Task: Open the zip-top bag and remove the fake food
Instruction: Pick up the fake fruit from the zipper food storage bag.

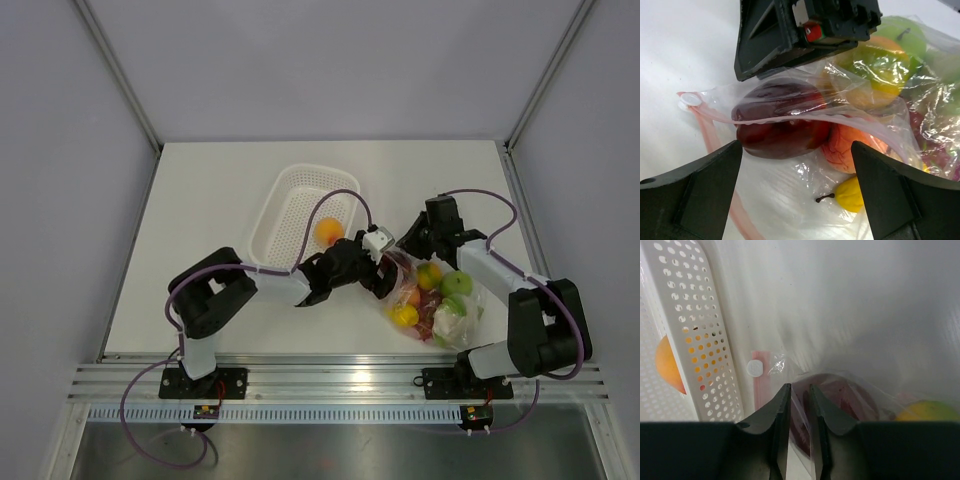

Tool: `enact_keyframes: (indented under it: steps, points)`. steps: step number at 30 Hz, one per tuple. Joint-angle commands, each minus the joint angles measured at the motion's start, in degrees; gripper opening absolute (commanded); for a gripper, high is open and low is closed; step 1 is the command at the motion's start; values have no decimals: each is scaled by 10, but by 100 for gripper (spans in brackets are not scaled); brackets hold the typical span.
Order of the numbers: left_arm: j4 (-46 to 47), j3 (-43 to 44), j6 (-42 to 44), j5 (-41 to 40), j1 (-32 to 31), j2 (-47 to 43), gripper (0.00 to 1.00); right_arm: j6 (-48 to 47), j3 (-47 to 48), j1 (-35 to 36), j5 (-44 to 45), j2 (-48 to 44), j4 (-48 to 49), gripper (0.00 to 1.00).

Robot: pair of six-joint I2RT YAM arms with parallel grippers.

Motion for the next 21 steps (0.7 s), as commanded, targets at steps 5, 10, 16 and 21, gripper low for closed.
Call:
enact_keyframes:
  steps: [5,10,16,21]
  points:
    - [-17,37,1,-42,-2,18,97,-4,-12,-1,-53,8,43,17]
    - [-8,28,-2,-69,-2,18,99,-6,-19,-1,-58,1,45,12]
    - [-28,54,0,-57,-2,33,99,-4,-25,-1,-78,2,56,6]
    - [-31,59,-2,-42,-2,40,99,-5,-30,-1,-80,0,60,0]
